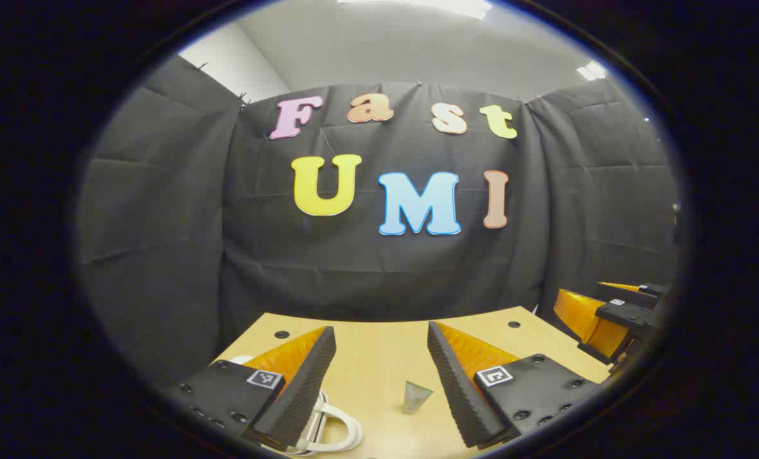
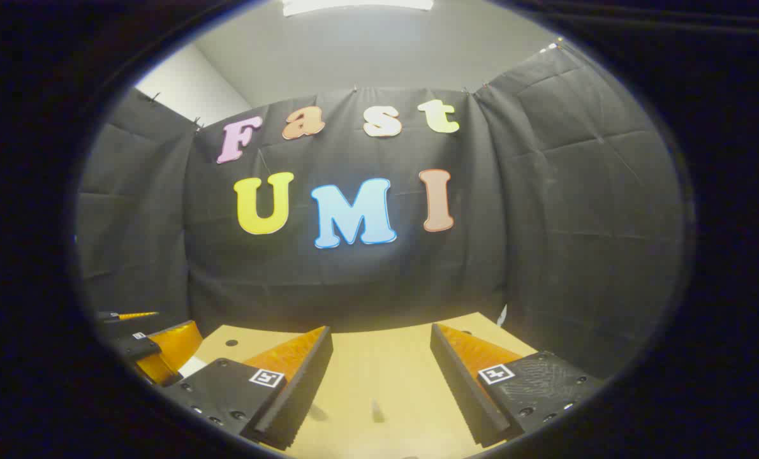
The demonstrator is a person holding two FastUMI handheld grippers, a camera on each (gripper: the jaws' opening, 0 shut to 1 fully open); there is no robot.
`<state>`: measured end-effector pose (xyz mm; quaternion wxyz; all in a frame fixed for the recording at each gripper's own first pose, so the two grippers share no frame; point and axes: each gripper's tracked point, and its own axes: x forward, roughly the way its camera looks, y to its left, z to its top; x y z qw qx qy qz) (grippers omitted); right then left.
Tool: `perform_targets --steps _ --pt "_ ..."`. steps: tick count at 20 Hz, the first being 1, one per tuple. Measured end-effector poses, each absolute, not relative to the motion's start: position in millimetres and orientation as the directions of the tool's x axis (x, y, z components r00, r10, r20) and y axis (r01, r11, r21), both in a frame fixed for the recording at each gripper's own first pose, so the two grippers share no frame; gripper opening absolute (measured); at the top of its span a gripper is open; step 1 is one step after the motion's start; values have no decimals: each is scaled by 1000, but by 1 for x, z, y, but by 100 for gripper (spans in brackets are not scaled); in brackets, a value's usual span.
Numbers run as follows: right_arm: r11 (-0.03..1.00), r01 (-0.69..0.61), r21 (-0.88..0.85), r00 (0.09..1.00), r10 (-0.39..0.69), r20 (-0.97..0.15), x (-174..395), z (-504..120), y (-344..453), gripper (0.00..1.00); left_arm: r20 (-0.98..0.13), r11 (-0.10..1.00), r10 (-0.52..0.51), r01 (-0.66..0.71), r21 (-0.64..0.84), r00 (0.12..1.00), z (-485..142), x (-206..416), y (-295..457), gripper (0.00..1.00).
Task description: First open the suitcase, pack the skin care products into it, and then close the suitcase.
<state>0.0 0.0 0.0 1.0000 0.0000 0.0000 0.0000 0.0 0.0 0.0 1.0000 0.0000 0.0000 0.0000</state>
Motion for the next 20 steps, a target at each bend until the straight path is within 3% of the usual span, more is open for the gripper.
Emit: perform_targets --steps 14,16,20 --pt "998 -53 -18 998 53 -32 -14 -19 18 94 -22 999 14 -13 50 1000 -23 -14 8 95" --pt "999 -46 -10 998 45 -51 -16 -26 15 93 -101 997 3 5 80 995 -55 -10 3 94" --pt "999 -32 17 994 34 -105 -16 -43 6 93 -391 995 43 -6 96 919 -165 -4 15 95"
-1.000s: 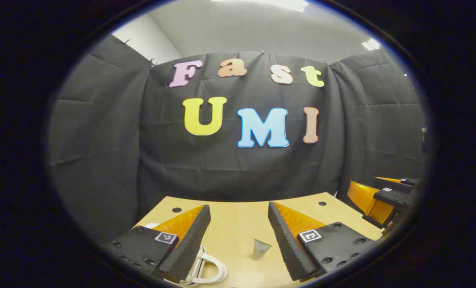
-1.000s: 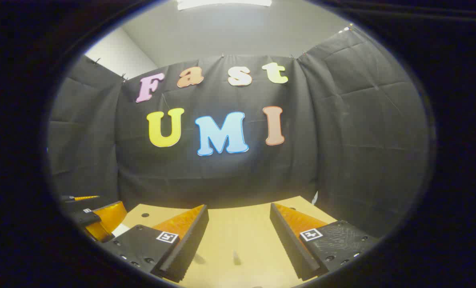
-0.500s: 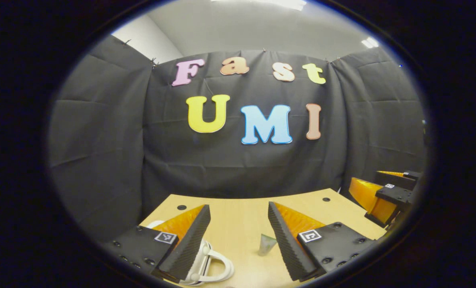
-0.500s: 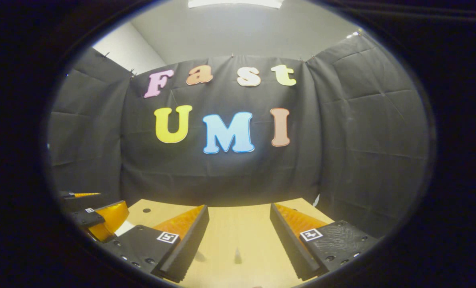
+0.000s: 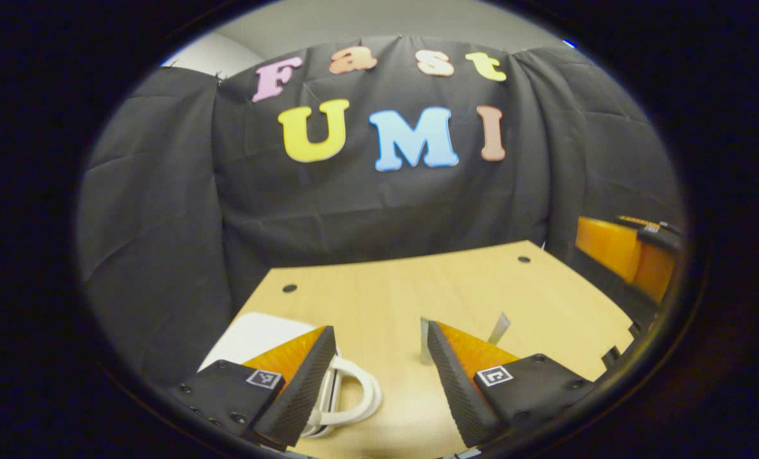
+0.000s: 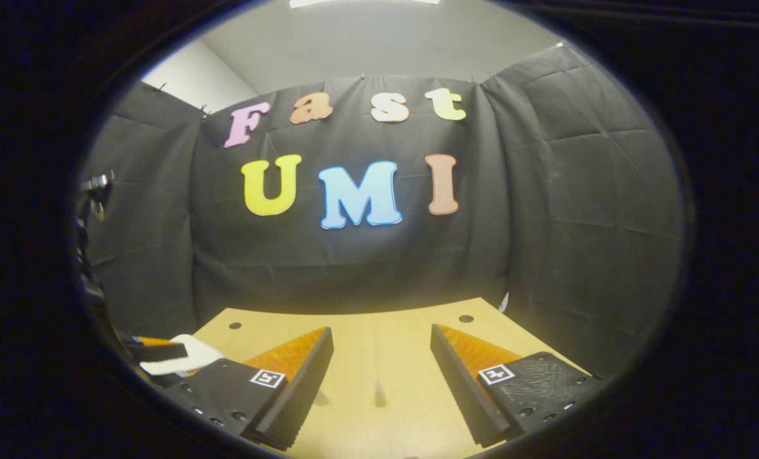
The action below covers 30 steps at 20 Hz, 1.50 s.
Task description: First open the suitcase, pack the skin care products into it, and then close the suitcase.
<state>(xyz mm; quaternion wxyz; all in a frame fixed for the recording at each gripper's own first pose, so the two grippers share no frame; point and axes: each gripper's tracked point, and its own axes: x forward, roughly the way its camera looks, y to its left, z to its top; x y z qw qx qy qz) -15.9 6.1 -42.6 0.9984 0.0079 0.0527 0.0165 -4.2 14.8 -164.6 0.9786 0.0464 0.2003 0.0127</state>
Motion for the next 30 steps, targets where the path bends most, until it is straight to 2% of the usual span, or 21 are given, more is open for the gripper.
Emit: perform_targets --steps 3,5,8,11,14,15,17,18,19,23,26,30 --pt "1000 -11 24 991 14 -133 -22 -51 -4 93 -535 987 128 -57 148 835 -227 -1 42 96" --pt "1000 7 13 989 -5 -147 -26 -56 -14 96 -579 981 165 -73 179 798 -252 7 51 97" --pt "999 38 2 986 -37 -162 -31 -58 -29 94 -636 977 191 -83 196 748 -291 17 60 96" --pt "998 66 -6 983 -66 -172 -38 -61 -41 93 -677 970 228 -101 222 700 -321 31 71 92" --pt "997 83 -8 979 -83 -184 -41 -66 -47 93 -735 977 214 -128 172 644 -345 37 71 36" --pt "996 84 -6 979 -84 -188 -42 -68 -47 93 -741 979 201 -123 160 640 -342 35 73 35" --pt "996 84 -4 978 -83 -190 -42 -68 -45 93 -717 980 194 -101 171 670 -330 35 68 23" --pt "997 82 -4 978 -81 -191 -40 -68 -43 93 -701 980 186 -80 181 689 -323 37 64 21" --pt "997 76 -2 979 -75 -191 -39 -69 -41 93 -686 981 178 -73 179 706 -311 34 60 15" --pt "999 48 -4 980 -48 -193 -35 -73 -28 94 -684 995 94 -43 92 724 -283 19 45 16" --pt "1000 30 -1 979 -30 -200 -31 -76 -20 94 -606 988 113 -22 155 788 -231 12 53 15" --pt "1000 12 23 975 -6 -224 -24 -85 -9 94 -515 981 162 -78 180 842 -147 1 106 15"
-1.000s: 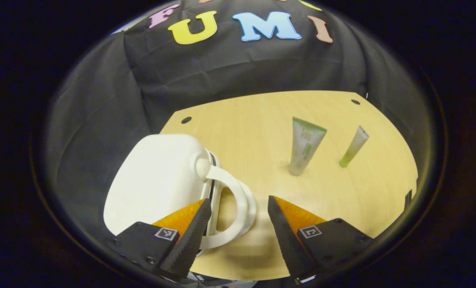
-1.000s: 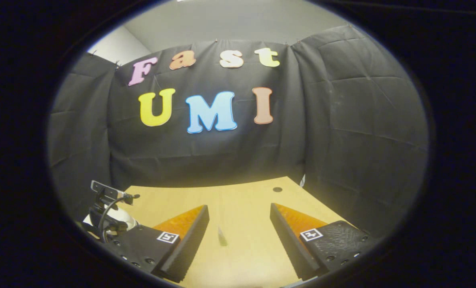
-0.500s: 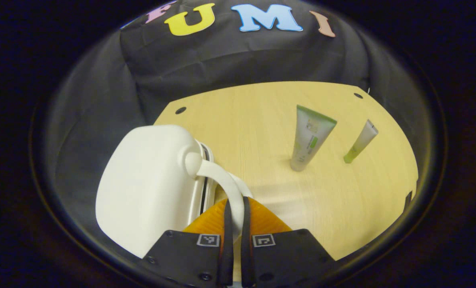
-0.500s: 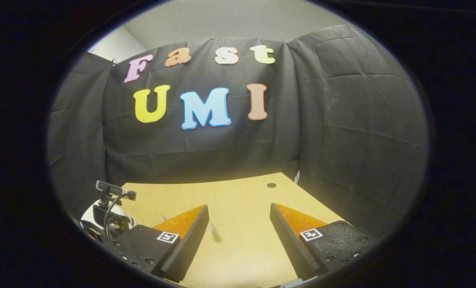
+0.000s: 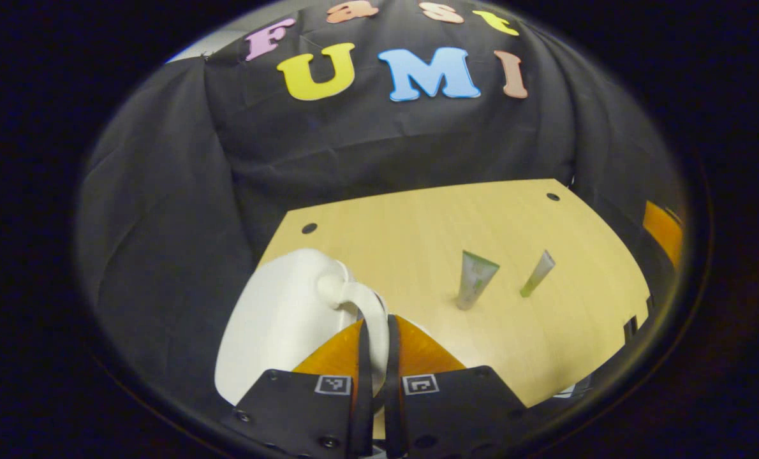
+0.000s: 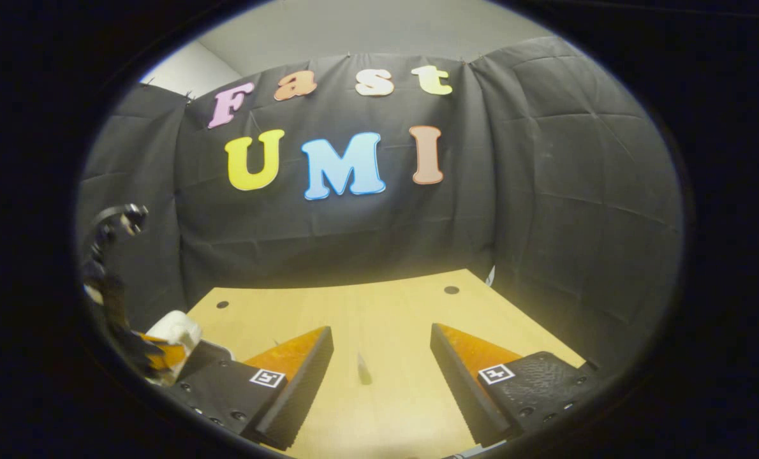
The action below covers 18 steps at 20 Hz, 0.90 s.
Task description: First open the suitcase, pack the skin care products into it, and then close the suitcase.
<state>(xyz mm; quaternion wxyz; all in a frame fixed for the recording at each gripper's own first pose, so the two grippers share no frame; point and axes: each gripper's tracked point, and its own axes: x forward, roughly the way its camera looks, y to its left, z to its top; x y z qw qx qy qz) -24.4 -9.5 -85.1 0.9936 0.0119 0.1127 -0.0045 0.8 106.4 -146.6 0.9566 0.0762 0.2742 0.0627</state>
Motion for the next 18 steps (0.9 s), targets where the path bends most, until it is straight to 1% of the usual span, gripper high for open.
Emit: perform_targets --steps 1,2,3,5,7,8,13,16,18 --pt "1000 7 29 973 0 -230 -23 -89 -7 94 -494 975 184 -96 199 850 -128 -2 128 15" --pt "999 2 35 972 6 -236 -21 -90 -4 94 -471 967 213 -118 224 856 -111 -3 152 18" --pt "999 -2 39 971 11 -240 -18 -92 -1 94 -439 956 247 -141 258 864 -93 -4 179 15" --pt "999 -10 47 969 21 -247 -15 -96 3 94 -367 915 326 -192 356 871 -64 0 234 15" --pt "998 -16 57 966 30 -259 -12 -100 6 94 -318 845 420 -238 479 850 -50 2 291 14" --pt "998 -16 61 964 32 -263 -10 -100 7 94 -306 816 457 -257 518 835 -49 4 318 14" --pt "998 12 62 960 6 -280 -1 -105 -3 94 -278 703 575 -292 648 769 -67 27 437 14" --pt "998 34 61 953 -13 -303 5 -107 -9 92 -305 661 638 -300 688 707 -105 35 506 14" --pt "998 42 52 951 -24 -310 7 -107 -13 91 -349 666 664 -311 677 662 -132 39 547 14"
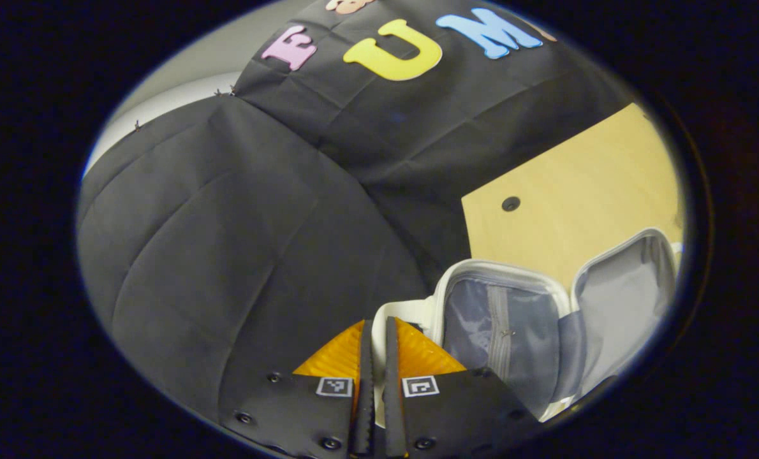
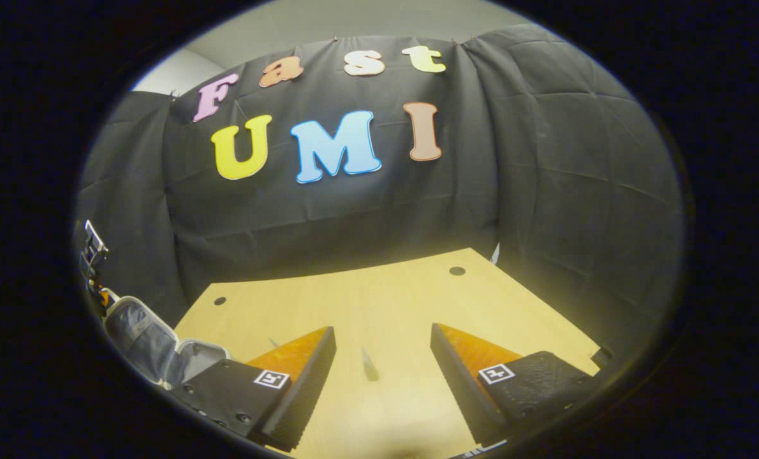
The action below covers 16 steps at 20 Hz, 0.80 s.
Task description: First open the suitcase, pack the skin care products into it, and then close the suitcase.
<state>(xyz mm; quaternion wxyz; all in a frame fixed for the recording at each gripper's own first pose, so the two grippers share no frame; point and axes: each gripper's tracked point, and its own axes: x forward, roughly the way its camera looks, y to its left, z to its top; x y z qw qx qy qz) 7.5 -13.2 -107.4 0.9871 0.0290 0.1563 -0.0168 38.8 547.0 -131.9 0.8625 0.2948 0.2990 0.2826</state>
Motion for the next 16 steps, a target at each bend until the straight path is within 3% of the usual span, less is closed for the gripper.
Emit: perform_targets --steps 4,6,9,10,13,16 --pt "999 35 11 949 -30 -314 13 -106 -11 91 -445 697 684 -335 634 579 -180 39 605 14" --pt "1000 16 -6 946 -18 -324 14 -110 -7 91 -423 703 679 -366 610 599 -176 41 609 28" --pt "1000 -11 -13 939 6 -343 16 -117 1 91 -371 743 623 -374 555 688 -139 49 558 100" --pt "1000 -16 -15 938 10 -347 16 -117 3 91 -375 789 561 -340 511 738 -131 59 524 96" --pt "1000 -15 -18 936 8 -351 18 -119 1 91 -409 930 284 -145 338 867 -139 98 389 99" --pt "1000 -1 -22 934 -7 -358 15 -120 -7 91 -470 976 -78 163 143 879 -175 124 229 99"
